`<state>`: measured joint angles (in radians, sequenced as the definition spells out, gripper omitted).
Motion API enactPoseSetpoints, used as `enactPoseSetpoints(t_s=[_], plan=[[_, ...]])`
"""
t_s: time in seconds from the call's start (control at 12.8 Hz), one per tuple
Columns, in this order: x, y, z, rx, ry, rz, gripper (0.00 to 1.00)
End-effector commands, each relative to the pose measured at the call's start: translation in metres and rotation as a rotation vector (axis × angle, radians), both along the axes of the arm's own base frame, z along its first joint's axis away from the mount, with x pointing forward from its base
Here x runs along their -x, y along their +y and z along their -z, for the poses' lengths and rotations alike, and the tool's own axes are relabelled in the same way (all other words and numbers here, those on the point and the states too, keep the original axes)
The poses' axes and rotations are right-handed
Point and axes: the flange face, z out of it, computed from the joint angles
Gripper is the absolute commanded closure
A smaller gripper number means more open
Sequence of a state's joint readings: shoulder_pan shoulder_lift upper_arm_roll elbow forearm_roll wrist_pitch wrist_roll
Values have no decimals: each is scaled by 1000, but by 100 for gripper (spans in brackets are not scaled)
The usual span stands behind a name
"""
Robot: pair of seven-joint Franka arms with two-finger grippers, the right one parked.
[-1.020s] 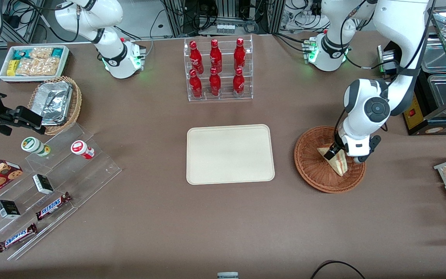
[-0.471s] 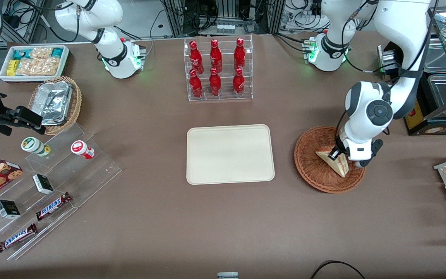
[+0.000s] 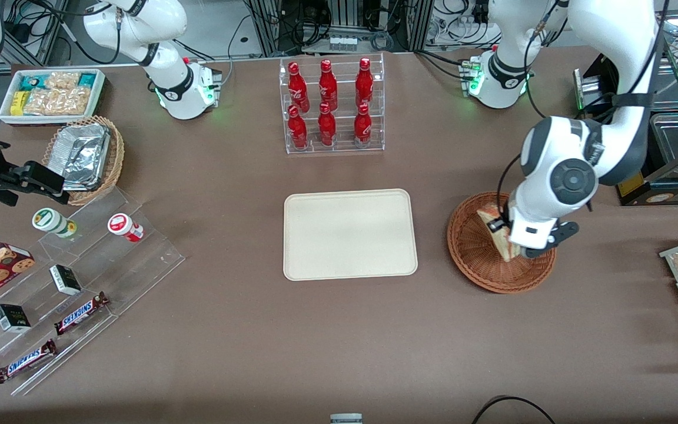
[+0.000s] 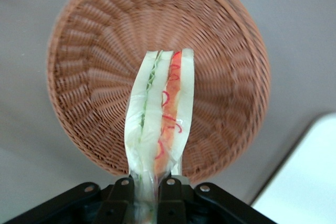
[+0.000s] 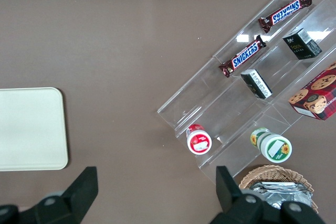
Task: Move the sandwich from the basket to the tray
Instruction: 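Lift the sandwich and carry it over the cream tray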
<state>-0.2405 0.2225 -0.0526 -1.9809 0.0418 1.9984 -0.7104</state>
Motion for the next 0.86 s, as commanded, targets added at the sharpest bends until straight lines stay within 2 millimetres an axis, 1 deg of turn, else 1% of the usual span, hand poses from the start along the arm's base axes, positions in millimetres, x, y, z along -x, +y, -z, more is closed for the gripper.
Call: enactPoseSetpoints(t_s=[0.0,0.08,0.16,0.24,0.31,0.39,0.55,0.63,0.71,0.78], plan=[[13,-47,-6,-3,30,150,94],[20,-72,-6,-1,25,194,94],[23,-91,-3,4,21,225,94],[20,-104,-2,12,12,235,94],[23,-126,-1,23,0,258,94],[25,-141,3,37,-17,270,94],[38,-183,14,115,-42,273,95],[43,-204,24,117,-56,260,95],[42,-217,31,112,-65,243,95],[42,-236,32,120,-71,237,96]])
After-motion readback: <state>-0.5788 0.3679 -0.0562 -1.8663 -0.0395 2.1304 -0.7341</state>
